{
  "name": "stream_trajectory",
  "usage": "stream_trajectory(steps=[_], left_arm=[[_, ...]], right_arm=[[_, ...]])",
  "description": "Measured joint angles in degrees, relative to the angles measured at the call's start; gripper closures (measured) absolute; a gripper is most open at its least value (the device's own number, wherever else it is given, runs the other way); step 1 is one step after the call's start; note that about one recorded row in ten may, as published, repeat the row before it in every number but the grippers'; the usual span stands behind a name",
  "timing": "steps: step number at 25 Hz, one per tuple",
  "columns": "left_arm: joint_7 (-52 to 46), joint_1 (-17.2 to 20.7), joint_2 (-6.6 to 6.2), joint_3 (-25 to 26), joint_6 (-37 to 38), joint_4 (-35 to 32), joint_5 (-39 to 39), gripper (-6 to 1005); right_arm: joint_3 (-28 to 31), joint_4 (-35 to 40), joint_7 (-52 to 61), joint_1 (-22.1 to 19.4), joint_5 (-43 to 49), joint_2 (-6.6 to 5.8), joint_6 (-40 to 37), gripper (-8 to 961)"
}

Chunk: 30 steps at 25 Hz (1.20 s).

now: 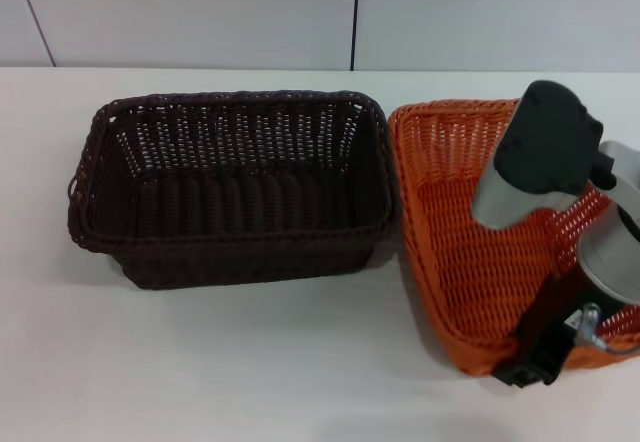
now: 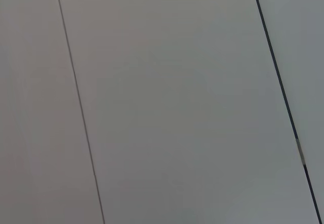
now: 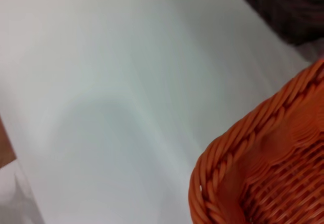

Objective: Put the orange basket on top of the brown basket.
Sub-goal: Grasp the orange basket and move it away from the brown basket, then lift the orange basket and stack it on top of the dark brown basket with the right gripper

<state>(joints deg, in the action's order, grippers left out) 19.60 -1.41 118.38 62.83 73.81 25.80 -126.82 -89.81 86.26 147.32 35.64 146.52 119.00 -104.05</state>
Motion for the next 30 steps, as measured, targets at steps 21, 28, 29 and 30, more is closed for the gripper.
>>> stream_trajectory(steps=[21,28,29,30], left_arm=[[0.0,-1.22,-0.25,0.21,0.34,-2.8,0.0,216],[0.0,-1.78,-0.35,0.95,0.08,-3.21,-0.02,216],[0.0,-1.78,-0.35,0.95,0.08,-3.21,-0.02,216],[-0.01,-1.93,-0.35,0.96,0.04,-3.4,-0.01,216]], right_arm=[[1.17,23.09,14.81,1.22,2.91,-0.14,-1.59,796],[1.11,27.47,14.75,5.36,7.42,-0.17,-1.12,802],[0.71,27.18,13.88,5.98,7.97,-0.17,-0.23,802],[0.05,26.85,12.39,6.58,8.49,-0.18,1.02,802]])
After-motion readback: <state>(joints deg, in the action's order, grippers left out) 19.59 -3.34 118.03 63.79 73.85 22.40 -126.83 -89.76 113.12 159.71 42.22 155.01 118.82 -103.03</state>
